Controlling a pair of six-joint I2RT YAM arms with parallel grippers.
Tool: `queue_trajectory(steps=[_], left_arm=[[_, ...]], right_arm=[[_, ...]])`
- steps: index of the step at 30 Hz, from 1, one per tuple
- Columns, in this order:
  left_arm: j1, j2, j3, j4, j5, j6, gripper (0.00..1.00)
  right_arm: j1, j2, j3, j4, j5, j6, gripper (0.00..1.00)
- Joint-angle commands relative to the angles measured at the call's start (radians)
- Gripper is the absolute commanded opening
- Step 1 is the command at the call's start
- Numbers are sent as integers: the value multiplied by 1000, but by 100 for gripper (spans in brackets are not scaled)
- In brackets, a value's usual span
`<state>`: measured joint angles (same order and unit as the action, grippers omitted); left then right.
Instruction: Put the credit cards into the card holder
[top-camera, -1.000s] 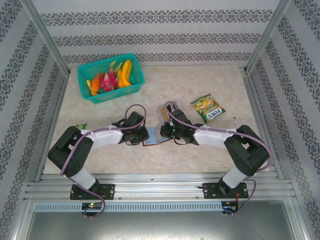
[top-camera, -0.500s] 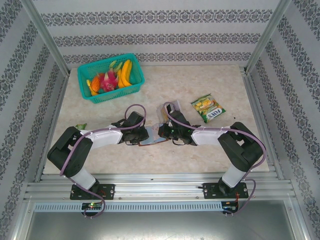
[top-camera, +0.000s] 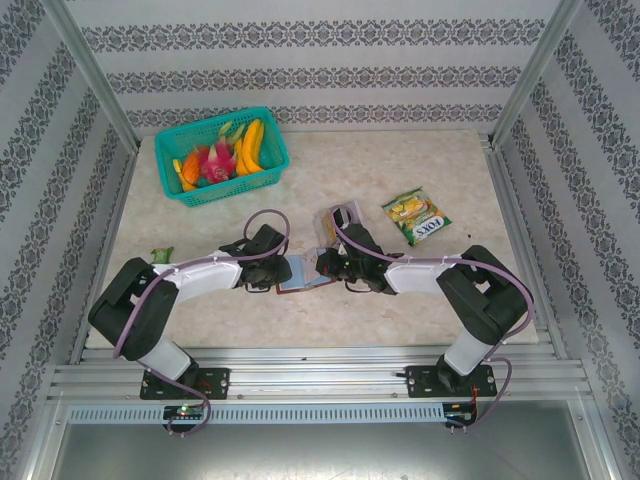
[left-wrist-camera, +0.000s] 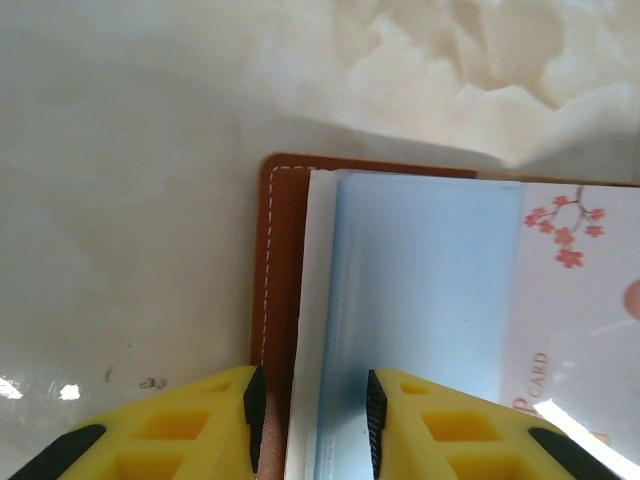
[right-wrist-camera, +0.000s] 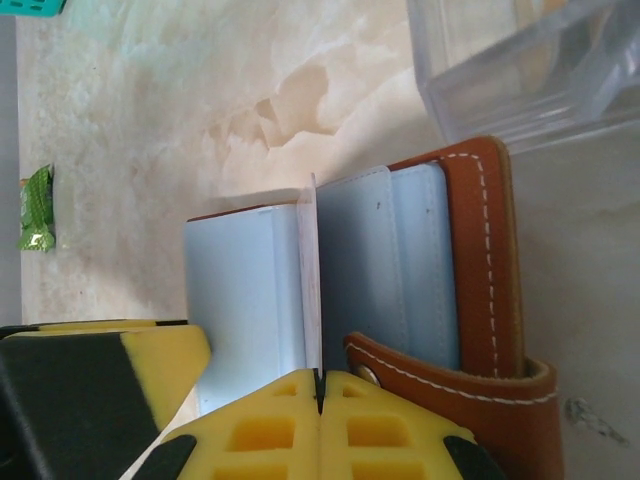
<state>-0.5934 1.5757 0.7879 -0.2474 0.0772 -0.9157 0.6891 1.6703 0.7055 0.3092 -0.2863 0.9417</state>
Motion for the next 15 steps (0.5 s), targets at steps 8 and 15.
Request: queue_trajectory(steps=[8, 15], left_arm=[[14, 43, 17, -41, -5, 32, 25], [14, 47, 17, -38, -2, 31, 24]], right_arm=[[-19, -61, -51, 21, 9, 6, 0], [-17, -45, -54, 69, -8, 13, 0]])
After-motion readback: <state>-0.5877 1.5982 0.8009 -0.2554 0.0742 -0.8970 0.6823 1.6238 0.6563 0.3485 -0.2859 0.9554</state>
